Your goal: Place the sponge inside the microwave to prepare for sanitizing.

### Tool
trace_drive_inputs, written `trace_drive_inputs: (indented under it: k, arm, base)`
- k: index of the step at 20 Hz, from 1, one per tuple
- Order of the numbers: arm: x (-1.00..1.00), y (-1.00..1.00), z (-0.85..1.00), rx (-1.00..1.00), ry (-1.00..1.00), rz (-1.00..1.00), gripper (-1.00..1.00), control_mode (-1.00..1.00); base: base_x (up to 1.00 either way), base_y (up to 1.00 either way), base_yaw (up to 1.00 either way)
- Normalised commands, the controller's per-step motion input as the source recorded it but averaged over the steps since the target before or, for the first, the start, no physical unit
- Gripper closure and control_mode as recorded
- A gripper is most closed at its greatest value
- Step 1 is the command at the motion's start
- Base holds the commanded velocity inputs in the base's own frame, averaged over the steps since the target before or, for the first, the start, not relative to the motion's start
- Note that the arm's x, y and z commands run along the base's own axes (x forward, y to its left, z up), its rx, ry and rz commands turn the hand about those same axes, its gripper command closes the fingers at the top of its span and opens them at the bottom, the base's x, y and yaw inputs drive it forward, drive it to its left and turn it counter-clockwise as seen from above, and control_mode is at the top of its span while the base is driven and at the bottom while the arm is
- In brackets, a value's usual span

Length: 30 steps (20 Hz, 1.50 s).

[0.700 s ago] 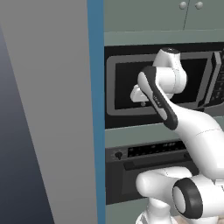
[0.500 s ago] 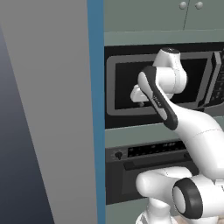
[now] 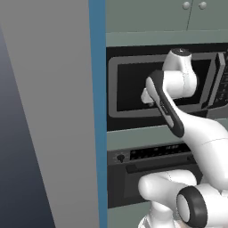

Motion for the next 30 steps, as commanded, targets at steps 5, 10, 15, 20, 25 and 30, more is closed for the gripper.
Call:
trace_drive_inputs:
  k: [5,10,15,20,25,30]
  arm:
    - [0.00,-0.59,0.18,-0.02,-0.19,-0.02,-1.00,-1.00]
    - [-0.21,-0.67,0.17,0.02,-0.15,-0.07,-1.00,-1.00]
    - [-0.09,-0.89,0.14,0.00,0.00,-0.25,-1.00,-1.00]
    - [-0.33,-0.66,0.23,0.00,-0.02,-0.26,-1.00,-1.00]
    - [-0.53,-0.43,0.01,0.00,-0.31,-0.08,-1.00,-1.00]
    - [-0.06,-0.23,0.00,0.00,-0.12,-0.01,-1.00,-1.00]
  base:
    - [0.00,0.00,0.00]
    - [0.00,0.00,0.00]
    - [0.00,0.00,0.00]
    - [0.00,0.00,0.00]
    - [0.00,0.00,0.00]
    - [0.00,0.00,0.00]
